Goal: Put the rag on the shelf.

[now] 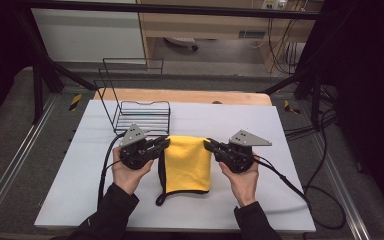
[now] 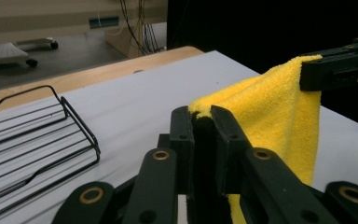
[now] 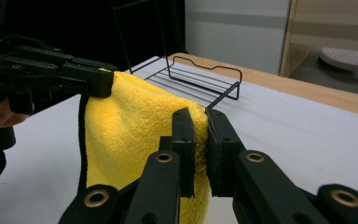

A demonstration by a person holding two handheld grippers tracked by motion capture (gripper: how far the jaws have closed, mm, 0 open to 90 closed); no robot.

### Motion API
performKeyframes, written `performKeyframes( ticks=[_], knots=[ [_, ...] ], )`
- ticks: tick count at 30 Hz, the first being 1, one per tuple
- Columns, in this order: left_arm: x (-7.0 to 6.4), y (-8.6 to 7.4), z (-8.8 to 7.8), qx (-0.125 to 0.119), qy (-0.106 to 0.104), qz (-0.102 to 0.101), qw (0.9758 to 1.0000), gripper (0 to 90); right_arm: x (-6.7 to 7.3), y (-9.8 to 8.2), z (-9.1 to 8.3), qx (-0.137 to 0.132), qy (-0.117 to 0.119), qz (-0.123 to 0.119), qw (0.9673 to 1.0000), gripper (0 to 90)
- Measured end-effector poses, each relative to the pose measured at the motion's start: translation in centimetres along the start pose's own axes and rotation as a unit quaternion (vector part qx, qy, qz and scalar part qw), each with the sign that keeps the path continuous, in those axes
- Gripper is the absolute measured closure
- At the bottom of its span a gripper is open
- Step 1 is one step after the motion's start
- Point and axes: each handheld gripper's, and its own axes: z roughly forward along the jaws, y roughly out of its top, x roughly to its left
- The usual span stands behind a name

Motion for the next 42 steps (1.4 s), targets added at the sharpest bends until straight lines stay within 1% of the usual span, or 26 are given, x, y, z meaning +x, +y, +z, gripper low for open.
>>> performKeyframes(
  ticks=[3, 6, 8, 11, 17, 20, 25, 31, 34, 38, 39, 42],
  knots=[
    [-0.2, 0.3, -0.3, -0.016, 0.000, 0.002, 0.9999, 79.4, 0.1, 0.2, -0.3, -0.014, -0.001, -0.002, 0.9999, 83.5],
    [-0.2, 0.6, -0.6, -0.026, 0.000, 0.005, 0.9996, 79.4, 0.3, 0.5, -0.5, -0.028, -0.002, -0.010, 0.9996, 83.5],
    [-0.2, 0.8, -0.8, -0.034, 0.001, 0.004, 0.9994, 79.5, 0.5, 0.9, -0.7, -0.037, -0.001, -0.013, 0.9992, 83.6],
    [-0.3, 1.1, -1.2, -0.044, 0.001, 0.004, 0.9990, 79.4, 0.6, 1.2, -0.8, -0.044, -0.002, -0.015, 0.9989, 83.6],
    [-0.4, 1.8, -1.8, -0.061, 0.006, 0.016, 0.9980, 79.4, 1.1, 2.1, -0.9, -0.059, -0.005, -0.028, 0.9978, 83.6],
    [-0.3, 2.1, -2.1, -0.071, 0.009, 0.017, 0.9973, 79.4, 1.3, 2.5, -0.9, -0.069, -0.006, -0.031, 0.9971, 83.7],
    [-0.1, 2.5, -2.6, -0.088, 0.014, 0.017, 0.9959, 79.5, 1.7, 3.1, -0.7, -0.087, -0.010, -0.042, 0.9953, 83.7],
    [0.3, 3.0, -3.4, -0.105, 0.024, 0.032, 0.9937, 79.5, 2.4, 3.8, -0.2, -0.105, -0.012, -0.045, 0.9934, 83.7],
    [0.5, 3.3, -3.8, -0.114, 0.028, 0.032, 0.9926, 79.5, 2.7, 4.1, 0.1, -0.112, -0.012, -0.045, 0.9926, 83.8],
    [0.9, 3.9, -4.2, -0.124, 0.032, 0.035, 0.9911, 79.5, 3.0, 4.8, 0.3, -0.125, -0.013, -0.047, 0.9909, 83.8],
    [0.9, 4.0, -4.3, -0.129, 0.034, 0.036, 0.9904, 79.5, 3.2, 5.0, 0.4, -0.129, -0.012, -0.047, 0.9904, 83.7],
    [1.2, 4.4, -4.6, -0.138, 0.037, 0.038, 0.9890, 79.5, 3.4, 5.5, 0.7, -0.139, -0.015, -0.054, 0.9886, 83.8]
  ],
)
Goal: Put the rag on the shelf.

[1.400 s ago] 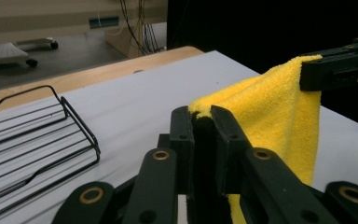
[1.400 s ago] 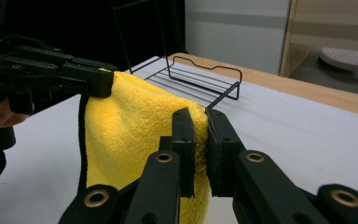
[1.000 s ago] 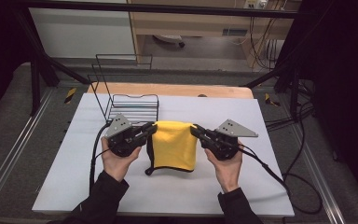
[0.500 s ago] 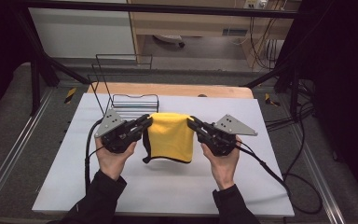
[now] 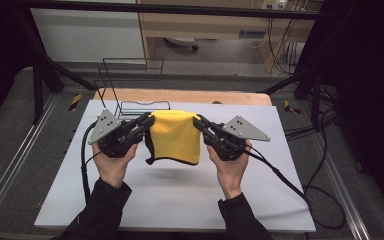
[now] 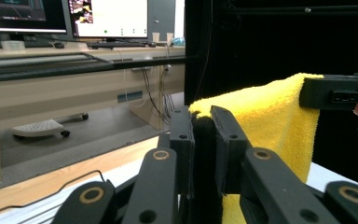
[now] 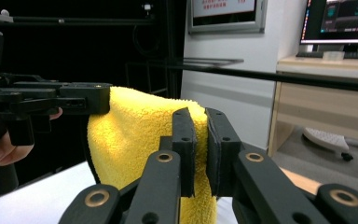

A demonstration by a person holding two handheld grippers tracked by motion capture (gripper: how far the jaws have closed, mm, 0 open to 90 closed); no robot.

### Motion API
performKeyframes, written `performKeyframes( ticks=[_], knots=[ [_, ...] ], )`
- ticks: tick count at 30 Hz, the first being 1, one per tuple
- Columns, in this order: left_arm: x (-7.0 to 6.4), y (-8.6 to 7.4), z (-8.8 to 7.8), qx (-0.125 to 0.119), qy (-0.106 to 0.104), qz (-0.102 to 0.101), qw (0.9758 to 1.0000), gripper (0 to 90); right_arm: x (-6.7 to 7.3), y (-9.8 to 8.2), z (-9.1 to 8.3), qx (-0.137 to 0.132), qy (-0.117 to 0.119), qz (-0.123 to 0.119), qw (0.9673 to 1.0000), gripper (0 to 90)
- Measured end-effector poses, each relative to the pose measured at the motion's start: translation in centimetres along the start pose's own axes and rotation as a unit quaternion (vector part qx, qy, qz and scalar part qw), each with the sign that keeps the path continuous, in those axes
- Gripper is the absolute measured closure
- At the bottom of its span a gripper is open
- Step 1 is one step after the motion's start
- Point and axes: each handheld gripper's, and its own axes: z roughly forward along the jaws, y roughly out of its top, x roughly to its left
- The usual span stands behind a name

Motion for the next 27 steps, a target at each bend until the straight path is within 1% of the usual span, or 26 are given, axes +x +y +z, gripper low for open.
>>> performKeyframes(
  ticks=[8, 11, 12, 13, 15, 18, 24, 27],
  knots=[
    [1.0, 1.5, -0.5, -0.024, 0.012, -0.002, 0.9996, 79.5, 0.7, 1.1, 1.2, -0.024, -0.001, -0.006, 0.9997, 83.8],
    [1.5, 2.0, -0.7, -0.031, 0.018, 0.003, 0.9994, 79.6, 1.0, 1.5, 1.7, -0.032, 0.000, -0.006, 0.9995, 83.8],
    [1.6, 2.1, -0.8, -0.030, 0.020, 0.004, 0.9993, 79.6, 1.1, 1.6, 1.9, -0.034, 0.000, -0.007, 0.9994, 83.8],
    [1.8, 2.2, -0.8, -0.032, 0.022, 0.003, 0.9992, 79.6, 1.2, 1.8, 2.0, -0.034, -0.001, -0.007, 0.9994, 83.8],
    [2.1, 2.4, -0.9, -0.035, 0.026, 0.003, 0.9990, 79.6, 1.4, 2.1, 2.4, -0.037, -0.002, -0.010, 0.9992, 83.8],
    [2.7, 2.7, -1.1, -0.042, 0.028, 0.002, 0.9987, 79.6, 1.7, 2.6, 3.0, -0.040, -0.006, -0.022, 0.9989, 83.8],
    [3.7, 3.3, -1.3, -0.062, 0.034, -0.007, 0.9974, 79.6, 2.2, 3.4, 4.4, -0.052, -0.012, -0.032, 0.9981, 83.8],
    [4.1, 3.6, -1.4, -0.070, 0.041, -0.006, 0.9967, 79.6, 2.4, 3.8, 4.9, -0.058, -0.009, -0.032, 0.9978, 83.8]
  ],
)
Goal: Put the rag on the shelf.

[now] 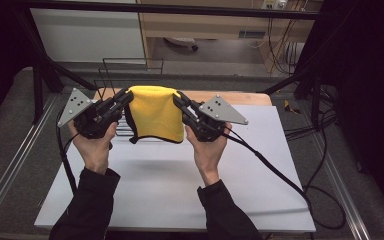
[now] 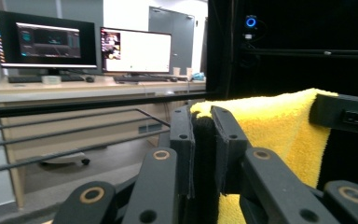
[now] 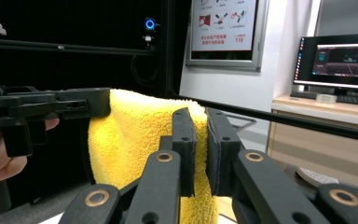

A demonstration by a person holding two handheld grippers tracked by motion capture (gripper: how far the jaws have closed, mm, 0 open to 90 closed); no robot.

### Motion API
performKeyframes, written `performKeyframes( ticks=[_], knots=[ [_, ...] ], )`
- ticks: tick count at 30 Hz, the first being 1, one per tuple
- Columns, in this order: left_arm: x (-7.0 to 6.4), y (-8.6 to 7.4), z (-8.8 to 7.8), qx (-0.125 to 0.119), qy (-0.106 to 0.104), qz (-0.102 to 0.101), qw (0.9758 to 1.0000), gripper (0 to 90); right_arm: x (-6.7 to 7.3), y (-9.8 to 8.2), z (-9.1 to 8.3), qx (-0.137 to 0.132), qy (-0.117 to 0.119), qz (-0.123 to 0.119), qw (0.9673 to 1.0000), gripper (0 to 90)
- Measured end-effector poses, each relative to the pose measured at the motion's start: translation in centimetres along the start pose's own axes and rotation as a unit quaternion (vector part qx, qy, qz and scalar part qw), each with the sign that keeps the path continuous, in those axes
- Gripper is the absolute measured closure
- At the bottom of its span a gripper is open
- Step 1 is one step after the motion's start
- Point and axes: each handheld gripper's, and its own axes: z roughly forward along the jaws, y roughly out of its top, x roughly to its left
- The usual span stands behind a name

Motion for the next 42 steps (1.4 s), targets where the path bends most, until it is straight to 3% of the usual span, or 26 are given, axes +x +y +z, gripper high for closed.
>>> performKeyframes(
  ticks=[6, 20, 42],
  knots=[
    [0.7, 1.0, -0.1, -0.018, -0.001, -0.007, 0.9998, 79.6, 0.3, 1.2, 1.0, -0.016, -0.002, -0.005, 0.9999, 83.9],
    [1.9, 4.4, -0.1, -0.045, 0.013, 0.010, 0.9989, 79.7, 0.5, 3.9, 3.2, -0.042, 0.000, -0.014, 0.9990, 83.9],
    [4.4, 8.0, -0.3, -0.078, 0.026, 0.009, 0.9966, 79.7, 1.1, 7.9, 6.6, -0.057, 0.006, -0.036, 0.9977, 83.9]
  ],
)
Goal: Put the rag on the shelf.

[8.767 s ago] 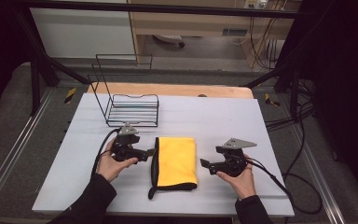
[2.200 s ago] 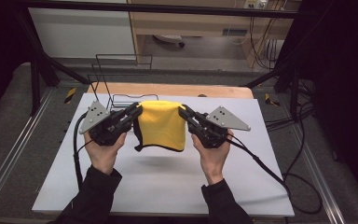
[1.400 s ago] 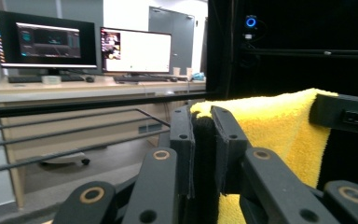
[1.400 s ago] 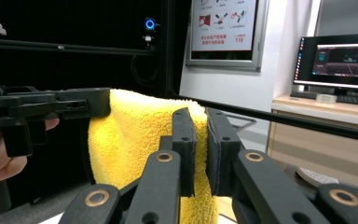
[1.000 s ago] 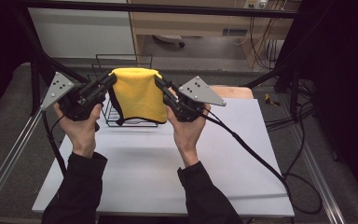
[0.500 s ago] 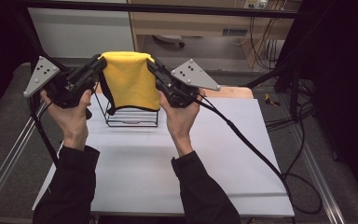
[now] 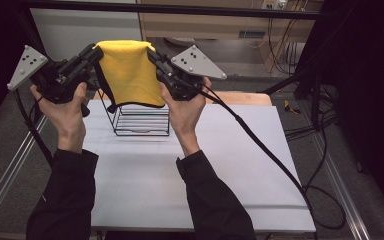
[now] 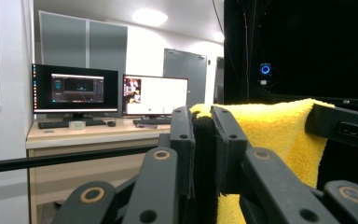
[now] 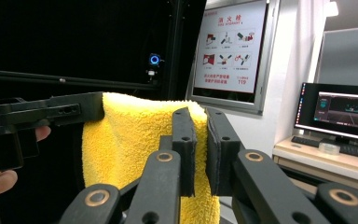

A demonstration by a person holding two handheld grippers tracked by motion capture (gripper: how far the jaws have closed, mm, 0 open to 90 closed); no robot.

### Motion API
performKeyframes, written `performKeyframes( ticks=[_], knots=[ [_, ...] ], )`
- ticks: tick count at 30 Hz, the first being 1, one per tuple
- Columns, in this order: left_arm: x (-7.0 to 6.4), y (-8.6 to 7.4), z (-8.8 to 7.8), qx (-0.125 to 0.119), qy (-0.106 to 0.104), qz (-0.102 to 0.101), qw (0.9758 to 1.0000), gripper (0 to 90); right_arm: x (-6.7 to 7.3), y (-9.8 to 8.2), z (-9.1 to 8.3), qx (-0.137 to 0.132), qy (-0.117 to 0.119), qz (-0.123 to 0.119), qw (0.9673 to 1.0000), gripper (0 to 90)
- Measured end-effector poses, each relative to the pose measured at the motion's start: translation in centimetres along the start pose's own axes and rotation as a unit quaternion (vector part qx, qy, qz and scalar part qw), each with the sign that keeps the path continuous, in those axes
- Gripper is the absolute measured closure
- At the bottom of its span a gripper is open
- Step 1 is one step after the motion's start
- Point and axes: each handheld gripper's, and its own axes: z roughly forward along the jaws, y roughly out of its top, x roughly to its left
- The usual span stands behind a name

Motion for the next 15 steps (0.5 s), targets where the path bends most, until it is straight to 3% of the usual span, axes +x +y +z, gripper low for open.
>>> performKeyframes(
  ticks=[15],
  knots=[
    [1.5, 1.5, 1.4, -0.001, 0.008, -0.001, 1.0000, 79.7, -0.4, 1.3, 2.2, -0.005, -0.004, 0.000, 1.0000, 83.9]
  ],
)
